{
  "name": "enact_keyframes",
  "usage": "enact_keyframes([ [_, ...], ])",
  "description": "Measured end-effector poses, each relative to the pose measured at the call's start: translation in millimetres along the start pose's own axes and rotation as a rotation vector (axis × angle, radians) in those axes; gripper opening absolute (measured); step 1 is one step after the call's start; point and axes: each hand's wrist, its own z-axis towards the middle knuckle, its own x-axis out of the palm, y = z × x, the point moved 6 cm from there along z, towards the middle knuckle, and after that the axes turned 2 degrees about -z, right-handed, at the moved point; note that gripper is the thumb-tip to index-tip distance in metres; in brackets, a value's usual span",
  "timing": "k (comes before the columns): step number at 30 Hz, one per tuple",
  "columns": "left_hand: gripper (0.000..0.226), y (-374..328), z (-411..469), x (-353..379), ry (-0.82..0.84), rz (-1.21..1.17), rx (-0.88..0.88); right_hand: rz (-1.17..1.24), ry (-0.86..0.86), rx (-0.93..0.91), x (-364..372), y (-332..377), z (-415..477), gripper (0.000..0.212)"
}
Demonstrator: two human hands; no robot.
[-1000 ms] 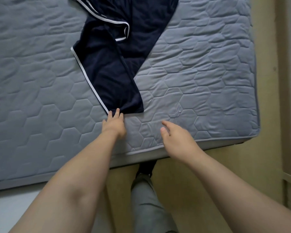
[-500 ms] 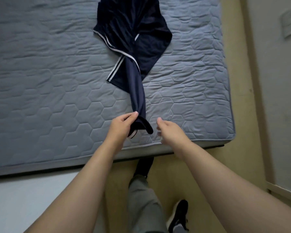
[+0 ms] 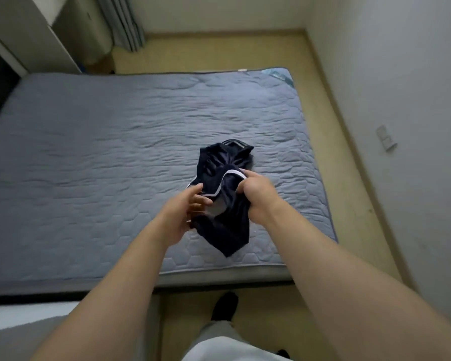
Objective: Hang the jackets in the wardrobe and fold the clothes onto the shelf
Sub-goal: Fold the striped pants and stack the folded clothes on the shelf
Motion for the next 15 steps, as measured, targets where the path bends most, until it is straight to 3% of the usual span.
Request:
enact_keyframes([
  [2,0.057,5,2,13,-0.007,-0.090,-0.120,-0.075,0.005,-0.100,-10,25,-17,0.058],
  [5,0.073,8,13,56,0.116,-0.303,-0.254,-0.324,0.037,-0.254,-24,65,-51,0.048],
  [8,0.047,-13,21,98,0.189,-0.520,-0.222,-0.505,0.095,-0.349,-38,93,-83,0.038],
  [11,0.032,-44,33,115,0.072,-0.667,-0.125,-0.663,0.067,-0.435,-59,108,-108,0.033],
  [15,0.031,-67,49,124,0.005,-0.515,-0.070,-0.765,-0.011,-0.402,-96,105,-121,0.028],
])
